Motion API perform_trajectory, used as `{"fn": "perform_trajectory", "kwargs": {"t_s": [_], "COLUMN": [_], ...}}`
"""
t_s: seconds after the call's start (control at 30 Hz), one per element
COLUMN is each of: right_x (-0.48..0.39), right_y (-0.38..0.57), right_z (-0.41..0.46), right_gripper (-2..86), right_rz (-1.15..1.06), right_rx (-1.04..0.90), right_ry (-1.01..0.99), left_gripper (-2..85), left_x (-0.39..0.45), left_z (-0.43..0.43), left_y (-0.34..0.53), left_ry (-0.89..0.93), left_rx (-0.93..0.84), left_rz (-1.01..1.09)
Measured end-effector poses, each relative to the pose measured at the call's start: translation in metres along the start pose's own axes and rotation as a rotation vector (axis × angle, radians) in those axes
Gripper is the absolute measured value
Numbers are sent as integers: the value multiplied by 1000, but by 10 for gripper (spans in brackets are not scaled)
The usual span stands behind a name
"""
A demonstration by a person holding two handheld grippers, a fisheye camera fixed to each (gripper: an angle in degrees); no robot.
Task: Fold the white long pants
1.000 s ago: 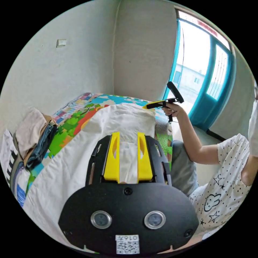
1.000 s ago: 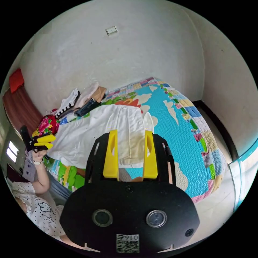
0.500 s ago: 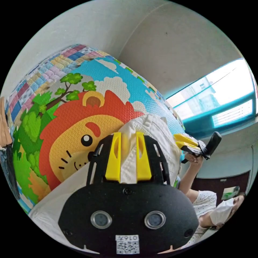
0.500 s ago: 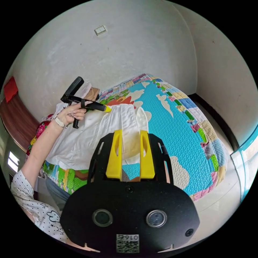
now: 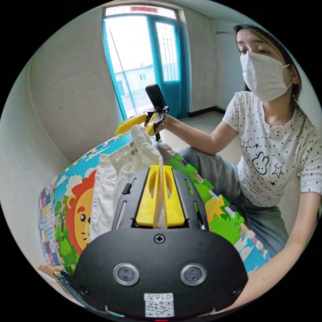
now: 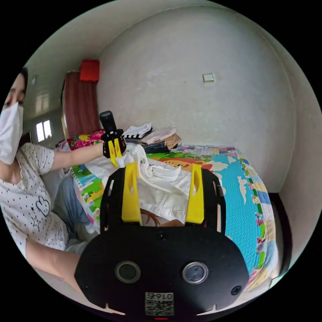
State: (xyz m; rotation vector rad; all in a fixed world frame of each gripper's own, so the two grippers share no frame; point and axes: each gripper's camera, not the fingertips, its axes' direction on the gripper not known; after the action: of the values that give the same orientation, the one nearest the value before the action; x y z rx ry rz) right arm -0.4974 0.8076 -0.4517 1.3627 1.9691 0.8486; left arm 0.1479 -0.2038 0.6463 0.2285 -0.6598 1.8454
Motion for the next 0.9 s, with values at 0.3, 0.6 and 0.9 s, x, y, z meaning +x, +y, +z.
{"fn": "perform_trajectory", "kwargs": {"t_s": [0.3, 0.6, 0.9], "right_x": [-112, -159, -158], "right_y": [-5, -24, -22], "right_z": [-4, 23, 22], "right_gripper": [197, 180, 49], "right_rz": [-496, -636, -694], "right_rx": [-65, -113, -161], "right_ry": [-130, -68, -61], "left_gripper": [-9, -9, -6], "left_x": [87, 132, 115], "left_z": [-17, -38, -94], "left_y": [-24, -46, -58], "left_ry": [-79, -95, -204], "left_rx": [7, -18, 55], "left_rz": [136, 228, 222]}}
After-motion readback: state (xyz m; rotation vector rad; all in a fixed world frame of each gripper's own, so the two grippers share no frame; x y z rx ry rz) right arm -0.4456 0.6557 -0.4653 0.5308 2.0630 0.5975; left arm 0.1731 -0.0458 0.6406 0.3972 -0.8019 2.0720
